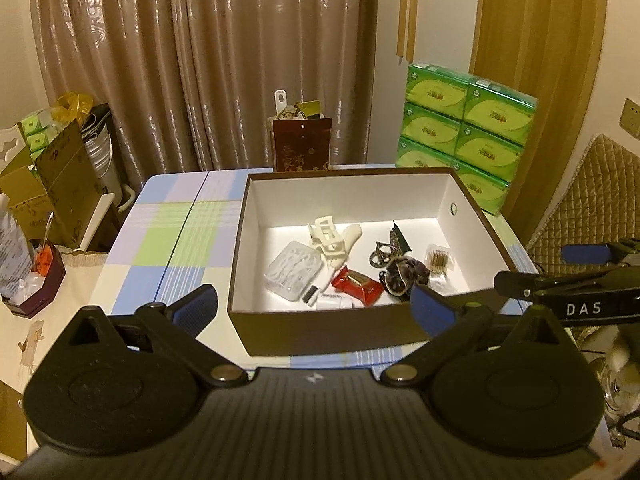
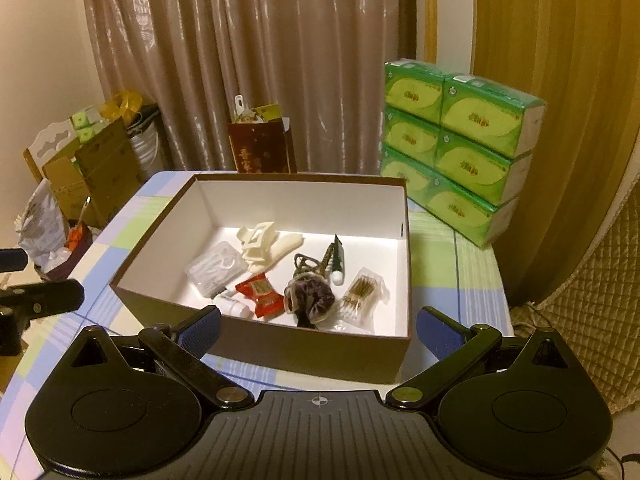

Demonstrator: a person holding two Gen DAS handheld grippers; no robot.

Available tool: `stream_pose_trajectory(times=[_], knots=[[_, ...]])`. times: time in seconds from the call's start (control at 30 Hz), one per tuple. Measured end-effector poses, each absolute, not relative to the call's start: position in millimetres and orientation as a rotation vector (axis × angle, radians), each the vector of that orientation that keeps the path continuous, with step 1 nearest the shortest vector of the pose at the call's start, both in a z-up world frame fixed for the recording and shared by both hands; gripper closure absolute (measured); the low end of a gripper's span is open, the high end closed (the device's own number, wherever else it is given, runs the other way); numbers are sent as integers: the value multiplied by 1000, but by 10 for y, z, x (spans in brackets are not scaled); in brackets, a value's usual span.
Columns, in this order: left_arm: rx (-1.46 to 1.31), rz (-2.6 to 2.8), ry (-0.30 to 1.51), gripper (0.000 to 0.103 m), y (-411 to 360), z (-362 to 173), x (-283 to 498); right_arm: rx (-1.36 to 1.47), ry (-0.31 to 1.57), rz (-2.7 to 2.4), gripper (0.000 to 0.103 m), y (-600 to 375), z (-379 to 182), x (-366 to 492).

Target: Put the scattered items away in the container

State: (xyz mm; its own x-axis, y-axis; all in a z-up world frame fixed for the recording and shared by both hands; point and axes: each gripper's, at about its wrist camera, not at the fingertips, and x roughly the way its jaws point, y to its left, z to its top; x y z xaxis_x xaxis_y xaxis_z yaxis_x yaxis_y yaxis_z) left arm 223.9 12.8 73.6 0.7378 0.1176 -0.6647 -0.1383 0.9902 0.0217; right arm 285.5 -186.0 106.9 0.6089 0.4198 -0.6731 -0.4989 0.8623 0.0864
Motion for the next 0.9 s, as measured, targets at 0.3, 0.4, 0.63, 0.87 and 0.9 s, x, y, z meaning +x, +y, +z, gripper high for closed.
stream_pose_trajectory(times=[0.3,0.4,0.63,0.87,0.9], knots=[[-17,143,737,2,4,725,2042,-106,738,535,2,-1954,1132,2685],[-16,145,741,2,-20,713,1988,-112,736,536,2,-1967,1132,2627],[-14,159,751,2,-44,689,1857,-113,733,548,2,-1985,1137,2494],[-12,173,755,2,-88,682,1744,-120,732,551,2,-2000,1139,2394],[-12,174,755,1,-94,682,1729,-122,731,553,2,-2005,1137,2377]])
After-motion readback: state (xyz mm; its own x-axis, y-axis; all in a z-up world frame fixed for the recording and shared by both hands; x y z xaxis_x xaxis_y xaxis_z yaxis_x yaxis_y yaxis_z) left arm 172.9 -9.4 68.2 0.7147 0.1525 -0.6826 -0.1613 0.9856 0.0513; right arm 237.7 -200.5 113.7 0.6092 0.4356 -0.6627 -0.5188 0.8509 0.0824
